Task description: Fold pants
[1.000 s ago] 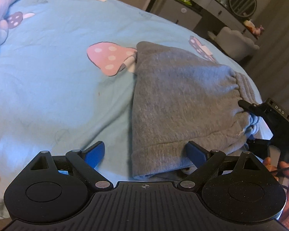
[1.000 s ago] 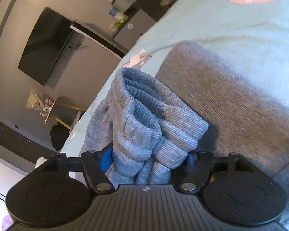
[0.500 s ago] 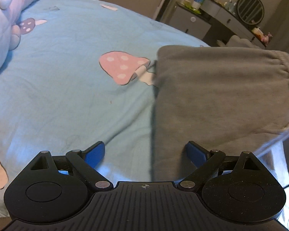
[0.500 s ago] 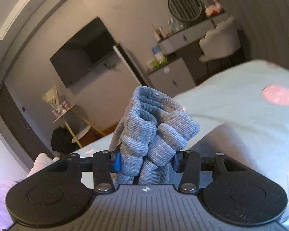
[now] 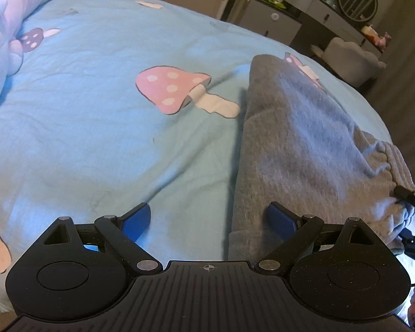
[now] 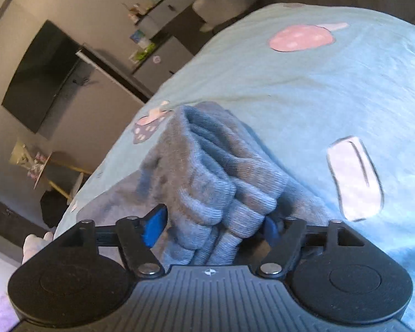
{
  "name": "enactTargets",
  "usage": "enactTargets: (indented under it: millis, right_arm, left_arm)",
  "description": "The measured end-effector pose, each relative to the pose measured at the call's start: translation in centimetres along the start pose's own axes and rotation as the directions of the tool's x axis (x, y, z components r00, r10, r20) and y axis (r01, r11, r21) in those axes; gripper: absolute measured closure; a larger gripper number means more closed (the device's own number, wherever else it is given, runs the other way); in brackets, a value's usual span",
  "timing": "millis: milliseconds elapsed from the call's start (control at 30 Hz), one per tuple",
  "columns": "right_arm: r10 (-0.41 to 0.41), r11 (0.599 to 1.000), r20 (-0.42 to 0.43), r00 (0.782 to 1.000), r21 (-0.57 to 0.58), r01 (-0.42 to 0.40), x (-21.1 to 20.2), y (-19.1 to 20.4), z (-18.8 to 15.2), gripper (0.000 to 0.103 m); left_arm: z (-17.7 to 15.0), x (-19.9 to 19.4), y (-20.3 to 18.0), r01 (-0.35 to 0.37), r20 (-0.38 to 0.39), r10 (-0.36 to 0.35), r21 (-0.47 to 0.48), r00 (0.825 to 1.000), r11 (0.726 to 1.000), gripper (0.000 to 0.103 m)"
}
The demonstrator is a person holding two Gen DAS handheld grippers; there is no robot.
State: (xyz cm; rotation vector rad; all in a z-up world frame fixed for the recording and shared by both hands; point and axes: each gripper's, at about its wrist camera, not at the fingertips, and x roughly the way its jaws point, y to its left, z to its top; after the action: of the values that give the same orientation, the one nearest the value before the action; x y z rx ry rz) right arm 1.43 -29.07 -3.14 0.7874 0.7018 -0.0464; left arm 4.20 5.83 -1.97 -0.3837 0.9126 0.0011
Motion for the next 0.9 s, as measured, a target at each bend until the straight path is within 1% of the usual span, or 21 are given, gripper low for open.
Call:
enactTargets:
  millis: [100,133,200,300,333,400,467,533,633,700,733,767,800,833,900]
  right_arm:
    - [-0.009,1.0,0.009,1.0,-0.003,0.009,0.7,0.2,-0.5,0.03]
    - [-0.009,1.0,0.012,1.0,0.008,0.009,0.9,0.2,-0.8,0.033]
    - [-0.027,1.0,0.029,0.999,0.001,0.027,0.7,0.5,-0.9,0.045]
    - [-0.061,0.994,0.062,0.996,-0.087,0.067,0.0,2.0,-1.0,0.053]
    - [-0.059,0.99,0.084,0.995,-0.121,0.069,-0.6,2.7,-1.1,0.054]
    - [-0.041,0.987,0.114,0.993,-0.152,0.059,-1.4,3.5,-1.0,0.054]
    - [-0.03,0.987,0.121,0.992,-0.151,0.048,-1.9,3.8,-0.6,0.054]
    - [-0.026,0.99,0.109,0.994,-0.135,0.04,-2.0,3.6,-0.2,0.054]
    - [-0.036,0.992,0.088,0.996,-0.116,0.046,-1.7,3.1,0.0,0.054]
    - [-0.037,0.994,0.075,0.997,-0.101,0.044,-1.4,2.8,0.0,0.054]
    - [-0.034,0.995,0.07,0.997,-0.094,0.04,-1.3,2.7,0.0,0.054]
    - [-0.031,0.995,0.067,0.997,-0.089,0.037,-1.2,2.6,-0.1,0.053]
    - [-0.028,0.996,0.068,0.997,-0.088,0.034,-1.2,2.5,-0.3,0.053]
    - [-0.022,0.996,0.067,0.998,-0.086,0.028,-1.2,2.5,-0.3,0.053]
    - [-0.007,0.997,0.07,0.998,-0.082,0.013,-1.3,2.7,-0.2,0.054]
  left_arm:
    - [-0.1,0.0,-0.1,0.012,0.01,-0.012,-0.029,1.0,0.999,0.008]
    - [-0.2,0.0,-0.2,0.013,0.012,-0.013,-0.041,1.0,0.999,0.008]
    - [-0.2,0.2,-0.3,0.012,0.016,-0.011,-0.054,1.0,0.998,0.008]
    - [-0.2,0.5,-0.6,0.004,0.019,-0.003,-0.059,1.0,0.998,0.008]
    - [-0.2,0.6,-0.7,0.001,0.017,0.0,-0.06,1.0,0.998,0.008]
    - [-0.3,0.6,-0.7,-0.004,0.017,0.005,-0.058,1.0,0.998,0.008]
    - [-0.5,0.1,-0.7,0.032,0.022,-0.031,-0.048,0.999,0.998,0.008]
    - [-0.8,-0.3,-1.1,0.074,0.013,-0.074,-0.004,0.997,0.997,0.008]
    - [-1.3,-0.6,-2.1,0.127,-0.025,-0.126,0.073,0.992,0.989,0.008]
    - [-2.0,-1.0,-2.8,0.178,-0.051,-0.173,0.113,0.984,0.978,0.008]
    - [-2.3,-1.0,-3.3,0.181,-0.06,-0.174,0.145,0.983,0.973,0.007]
    - [-2.5,-0.8,-4.0,0.15,-0.056,-0.142,0.184,0.988,0.971,0.007]
    - [-2.7,-0.5,-4.8,0.095,-0.047,-0.086,0.222,0.995,0.97,0.007]
    - [-2.8,0.0,-5.2,0.072,-0.053,-0.06,0.242,0.997,0.968,0.007]
    - [-2.8,0.8,-5.7,0.052,-0.067,-0.036,0.262,0.997,0.964,0.007]
